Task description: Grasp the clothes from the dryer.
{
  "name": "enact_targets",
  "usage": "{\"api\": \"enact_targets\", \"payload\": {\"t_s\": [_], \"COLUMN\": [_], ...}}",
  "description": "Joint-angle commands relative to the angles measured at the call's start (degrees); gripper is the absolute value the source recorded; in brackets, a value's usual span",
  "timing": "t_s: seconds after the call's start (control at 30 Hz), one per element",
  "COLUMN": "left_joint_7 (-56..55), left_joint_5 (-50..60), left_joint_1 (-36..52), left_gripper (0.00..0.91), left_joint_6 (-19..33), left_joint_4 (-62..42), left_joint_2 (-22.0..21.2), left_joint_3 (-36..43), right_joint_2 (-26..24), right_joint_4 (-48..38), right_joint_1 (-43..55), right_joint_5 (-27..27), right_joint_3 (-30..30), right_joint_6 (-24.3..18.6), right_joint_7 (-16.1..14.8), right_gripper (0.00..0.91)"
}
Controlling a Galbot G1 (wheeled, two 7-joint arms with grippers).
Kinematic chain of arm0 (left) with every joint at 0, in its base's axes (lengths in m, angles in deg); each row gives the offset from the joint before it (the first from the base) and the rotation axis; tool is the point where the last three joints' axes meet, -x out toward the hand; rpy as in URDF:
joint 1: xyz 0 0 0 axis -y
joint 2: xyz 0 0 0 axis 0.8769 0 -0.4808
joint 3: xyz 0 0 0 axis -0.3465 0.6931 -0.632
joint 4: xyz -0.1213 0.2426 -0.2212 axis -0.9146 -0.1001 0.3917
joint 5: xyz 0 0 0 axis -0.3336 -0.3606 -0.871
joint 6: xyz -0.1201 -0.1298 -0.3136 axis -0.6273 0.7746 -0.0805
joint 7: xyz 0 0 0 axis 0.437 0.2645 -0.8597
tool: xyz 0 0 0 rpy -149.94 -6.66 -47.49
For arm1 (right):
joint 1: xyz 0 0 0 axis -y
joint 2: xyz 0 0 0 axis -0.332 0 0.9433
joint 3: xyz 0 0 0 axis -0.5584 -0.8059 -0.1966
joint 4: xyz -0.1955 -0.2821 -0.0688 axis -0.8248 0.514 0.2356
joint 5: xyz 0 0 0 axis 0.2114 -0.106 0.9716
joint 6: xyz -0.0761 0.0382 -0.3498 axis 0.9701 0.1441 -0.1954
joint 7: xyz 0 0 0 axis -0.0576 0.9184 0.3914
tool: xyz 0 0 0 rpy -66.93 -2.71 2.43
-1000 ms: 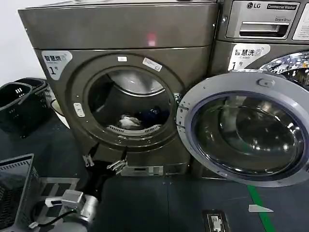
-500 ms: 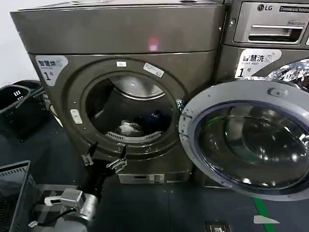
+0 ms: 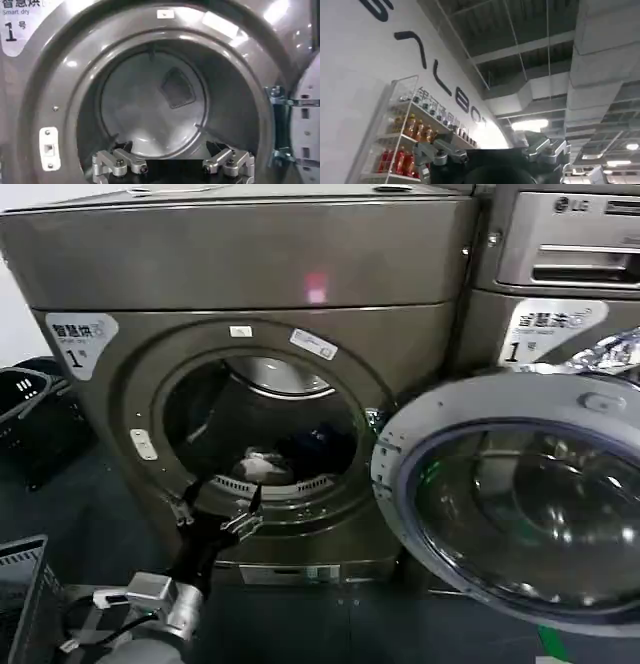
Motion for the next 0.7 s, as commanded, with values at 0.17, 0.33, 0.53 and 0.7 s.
{"api": "enact_targets", "payload": {"t_s": [0.17, 0.33, 0.53, 0.7], "left_joint_7": [-1.7, -2.8, -3.5, -3.6], "left_joint_5": [-1.9, -1.9, -1.4, -0.6], "left_joint_1": [17.4, 27.1, 36.8, 42.8], "left_gripper": [0.907, 0.907, 0.907, 0.907], "left_joint_6": [3.5, 5.1, 6.3, 7.5], "left_joint_4": [-15.4, -27.7, -39.2, -48.5], "left_joint_2": [1.2, -0.5, -1.8, -2.6], "left_joint_3": [4.2, 5.2, 3.2, 4.5], "right_joint_2": [-0.1, 0.1, -0.1, -0.2], "right_joint_4": [0.2, 0.1, 0.4, 0.2], "right_joint_1": [-1.0, -1.3, -0.8, -0.5], "right_joint_5": [-0.1, 0.1, 0.2, 0.3], "right_joint_3": [1.2, 1.5, 1.0, 0.6], "right_joint_6": [0.0, -0.1, -0.1, -0.1], "right_joint_7": [-0.1, -0.3, -0.3, -0.3], "right_gripper": [0.907, 0.907, 0.907, 0.907]}}
